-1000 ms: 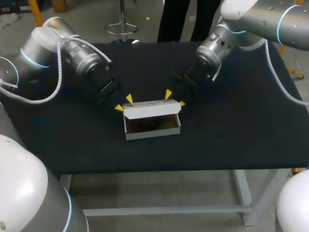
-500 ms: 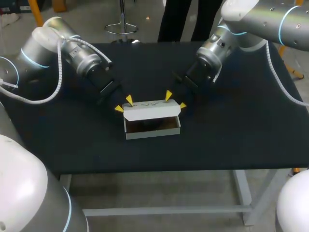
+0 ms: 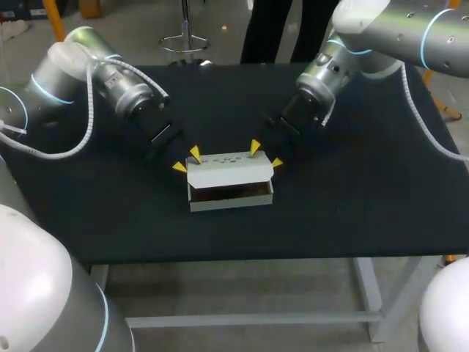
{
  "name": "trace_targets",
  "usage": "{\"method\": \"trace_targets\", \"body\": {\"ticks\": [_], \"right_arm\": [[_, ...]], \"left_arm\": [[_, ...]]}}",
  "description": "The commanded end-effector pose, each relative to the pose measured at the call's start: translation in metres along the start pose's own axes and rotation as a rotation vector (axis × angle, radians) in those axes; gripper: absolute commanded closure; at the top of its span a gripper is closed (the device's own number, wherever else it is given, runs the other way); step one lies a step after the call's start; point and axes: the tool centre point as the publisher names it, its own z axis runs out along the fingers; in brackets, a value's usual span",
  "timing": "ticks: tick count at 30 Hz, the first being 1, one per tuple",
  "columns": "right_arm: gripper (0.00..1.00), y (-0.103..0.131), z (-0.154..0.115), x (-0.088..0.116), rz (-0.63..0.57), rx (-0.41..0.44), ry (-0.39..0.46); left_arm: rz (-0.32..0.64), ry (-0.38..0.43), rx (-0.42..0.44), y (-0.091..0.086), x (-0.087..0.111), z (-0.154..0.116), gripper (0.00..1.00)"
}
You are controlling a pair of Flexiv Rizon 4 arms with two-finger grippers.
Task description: Assemble the packaging by folding the flat box into shape, placing the metal phone stand inside, and closing the box properly
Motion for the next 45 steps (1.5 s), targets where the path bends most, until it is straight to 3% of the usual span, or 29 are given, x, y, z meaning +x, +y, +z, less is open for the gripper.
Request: {"method": "trace_targets", "body": {"ticks": [1,45], "right_arm": [[0.42,0.0025,0.0011,-0.0001,-0.002,0.002,0.000],[0.38,0.0062,0.0068,-0.0047,-0.044,-0.026,-0.032]], "left_arm": [[0.002,0.001,0.004,0.0002,-0.0015,-0.0002,0.60],[0.042,-0.025,0.056,0.0054,-0.0019,-0.0029,0.59]]}}
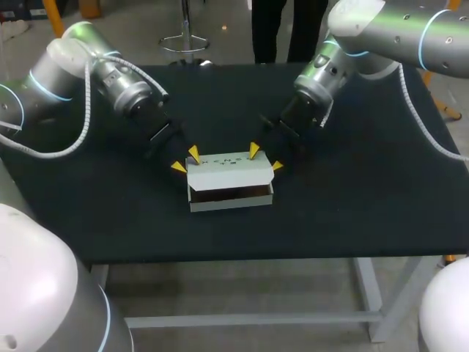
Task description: Assemble the packaging by folding the flat box into shape, placing the metal phone stand inside, and closing the box properly
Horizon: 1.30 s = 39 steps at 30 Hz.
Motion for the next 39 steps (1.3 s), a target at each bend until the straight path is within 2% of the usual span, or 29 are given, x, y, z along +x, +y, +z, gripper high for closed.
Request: {"method": "trace_targets", "body": {"ticks": [1,3,10,14,18,23,24,25,30,37,39], "right_arm": [[0.38,0.001,0.002,0.000,-0.002,-0.006,-0.002],[0.37,0.001,0.002,0.000,-0.004,-0.009,-0.003],[0.42,0.003,0.002,-0.001,-0.006,-0.010,-0.003],[0.45,0.003,0.002,-0.001,-0.006,-0.010,-0.003],[0.44,0.003,0.002,-0.001,-0.006,-0.010,-0.003],[0.43,0.003,0.002,-0.001,-0.006,-0.010,-0.003],[0.43,0.003,0.002,-0.001,-0.006,-0.010,-0.003],[0.44,0.003,0.002,-0.001,-0.006,-0.010,-0.003],[0.44,0.003,0.002,-0.001,-0.006,-0.010,-0.003],[0.44,0.003,0.002,-0.001,-0.006,-0.010,-0.003],[0.44,0.003,0.002,-0.001,-0.006,-0.010,-0.003]], "left_arm": [[0.005,-0.006,0.022,0.007,0.000,0.000,0.59],[0.009,-0.008,0.030,0.008,0.000,-0.001,0.59],[0.020,-0.017,0.055,0.011,-0.001,-0.005,0.56],[0.028,-0.025,0.077,0.015,-0.002,-0.008,0.51],[0.032,-0.029,0.099,0.019,-0.004,-0.013,0.37],[0.052,-0.062,0.159,0.024,-0.003,-0.022,0.12],[0.068,-0.082,0.180,0.027,-0.003,-0.024,0.02],[0.083,-0.102,0.194,0.030,-0.002,-0.026,0.00],[0.177,-0.229,0.277,0.046,0.007,-0.041,0.00],[0.409,-0.483,0.408,0.069,0.024,-0.055,0.00],[0.513,-0.555,0.421,0.077,0.027,-0.053,0.00]]}}
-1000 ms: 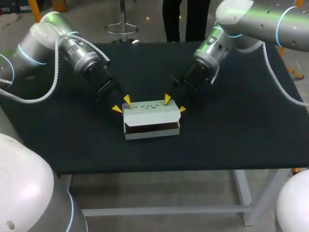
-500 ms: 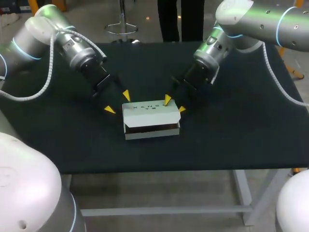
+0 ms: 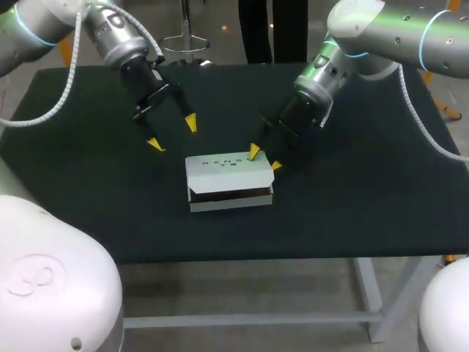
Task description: Assemble the packaging by folding the flat box into shape, placing the metal phone stand inside, and closing the box properly
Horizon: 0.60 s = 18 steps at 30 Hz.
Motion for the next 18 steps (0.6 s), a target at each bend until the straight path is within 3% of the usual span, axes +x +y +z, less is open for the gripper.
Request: {"method": "trace_targets", "body": {"ticks": [1,6,12,18], "right_arm": [[0.45,0.000,0.001,0.000,0.000,0.000,-0.001],[0.46,0.000,0.001,0.000,0.000,0.000,-0.001],[0.47,0.000,0.001,0.000,0.000,0.000,-0.001],[0.47,0.000,0.001,0.000,0.000,0.000,-0.001]], "left_arm": [[0.229,-0.356,0.244,0.019,0.016,-0.005,0.00],[0.400,-0.424,0.255,0.027,0.027,-0.008,0.00],[0.533,-0.487,0.261,0.035,0.038,-0.005,0.00],[0.550,-0.509,0.297,0.039,0.043,-0.002,0.00]]}}
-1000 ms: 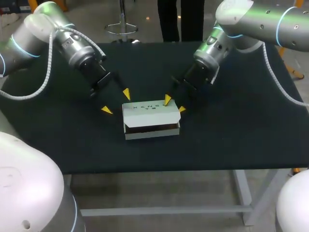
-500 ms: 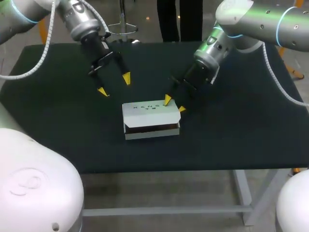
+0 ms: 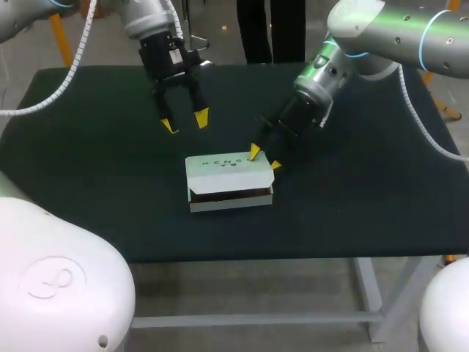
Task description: Assemble the packaging by folding the flat box into shape, placing the metal phone stand inside, and closing the box properly
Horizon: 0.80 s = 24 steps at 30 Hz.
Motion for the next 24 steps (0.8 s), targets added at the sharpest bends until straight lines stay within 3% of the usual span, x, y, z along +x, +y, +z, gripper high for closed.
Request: {"method": "trace_targets", "body": {"ticks": [1,10,12,14,15,16,19,24], "right_arm": [[0.47,0.000,0.001,0.000,0.000,0.000,-0.001],[0.47,0.000,0.001,0.000,0.000,0.000,-0.001],[0.47,0.000,0.001,0.000,0.000,0.000,-0.001],[0.48,0.000,0.001,0.000,0.000,0.000,-0.001],[0.48,0.000,0.001,0.000,0.000,0.000,-0.001],[0.49,0.000,0.001,0.000,0.000,0.000,-0.001],[0.49,0.000,0.001,0.000,0.000,0.000,-0.001],[0.50,0.000,0.001,0.000,0.000,0.000,-0.001]], "left_arm": [[0.059,-0.261,0.158,0.007,0.005,0.001,0.00],[0.059,-0.261,0.158,0.007,0.005,0.001,0.00],[0.104,-0.318,0.188,0.007,0.004,0.005,0.00],[0.208,-0.378,0.199,0.008,0.005,0.010,0.00],[0.200,-0.376,0.202,0.007,0.004,0.011,0.00],[0.287,-0.447,0.214,0.008,0.006,0.014,0.00],[0.389,-0.507,0.230,0.010,0.008,0.021,0.00],[0.489,-0.604,0.259,0.010,0.013,0.031,0.00]]}}
